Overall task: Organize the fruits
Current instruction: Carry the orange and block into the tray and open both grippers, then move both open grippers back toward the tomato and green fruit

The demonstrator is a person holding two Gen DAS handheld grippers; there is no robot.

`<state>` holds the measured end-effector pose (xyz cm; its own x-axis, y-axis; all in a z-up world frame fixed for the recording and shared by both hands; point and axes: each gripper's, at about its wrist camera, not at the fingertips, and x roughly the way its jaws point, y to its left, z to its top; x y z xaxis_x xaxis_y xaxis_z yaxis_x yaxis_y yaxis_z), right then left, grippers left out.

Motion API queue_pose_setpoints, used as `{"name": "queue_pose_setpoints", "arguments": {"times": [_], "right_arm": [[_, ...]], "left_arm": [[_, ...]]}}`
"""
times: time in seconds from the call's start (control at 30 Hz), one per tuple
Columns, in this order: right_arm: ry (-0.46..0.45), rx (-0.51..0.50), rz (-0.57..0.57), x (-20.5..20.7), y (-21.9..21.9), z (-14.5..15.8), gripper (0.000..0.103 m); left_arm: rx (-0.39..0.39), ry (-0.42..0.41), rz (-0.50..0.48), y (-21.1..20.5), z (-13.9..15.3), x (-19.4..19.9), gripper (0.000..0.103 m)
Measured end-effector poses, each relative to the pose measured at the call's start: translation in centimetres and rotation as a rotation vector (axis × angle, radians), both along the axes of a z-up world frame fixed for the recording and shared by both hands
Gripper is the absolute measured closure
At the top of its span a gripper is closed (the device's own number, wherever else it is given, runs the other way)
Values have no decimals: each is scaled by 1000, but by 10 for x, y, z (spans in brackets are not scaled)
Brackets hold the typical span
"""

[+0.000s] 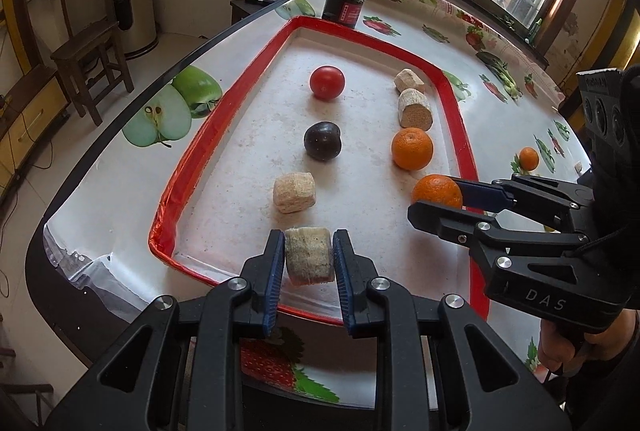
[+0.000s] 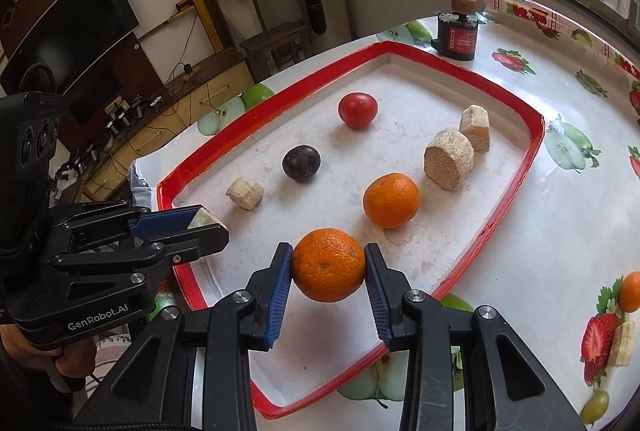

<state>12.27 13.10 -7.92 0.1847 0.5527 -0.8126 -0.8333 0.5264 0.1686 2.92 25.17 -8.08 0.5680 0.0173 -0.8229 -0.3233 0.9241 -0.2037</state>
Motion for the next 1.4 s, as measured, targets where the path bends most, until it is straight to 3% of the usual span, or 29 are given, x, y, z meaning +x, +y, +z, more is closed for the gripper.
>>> {"name": "queue_pose_setpoints", "arguments": {"times": [0.37,0.47,0.53,0.6,0.73,1.07,1.17,1.4], "right_arm": [[-1,-10,-19,7,-2,-5,64],[-12,1,-21,6,-4,0,60],[-19,8,-23,5,-8,4,59],[-21,17,-27,4,-13,9,59],[-32,43,-46,3,-27,19,51],[-49,94,-121,1,-78,40,51],[-56,104,-156,3,-96,44,42],[-67,117,-237,6,-136,50,41]], "left_arm": [[22,26,21,1,-2,4,79],[42,28,30,-1,1,5,68],[65,22,44,-2,4,3,51],[78,17,55,-1,7,1,46],[80,18,65,1,9,-1,46],[90,-1,36,-17,21,-2,46],[90,-10,16,-26,25,1,46],[85,-25,-35,-50,32,10,46]]}}
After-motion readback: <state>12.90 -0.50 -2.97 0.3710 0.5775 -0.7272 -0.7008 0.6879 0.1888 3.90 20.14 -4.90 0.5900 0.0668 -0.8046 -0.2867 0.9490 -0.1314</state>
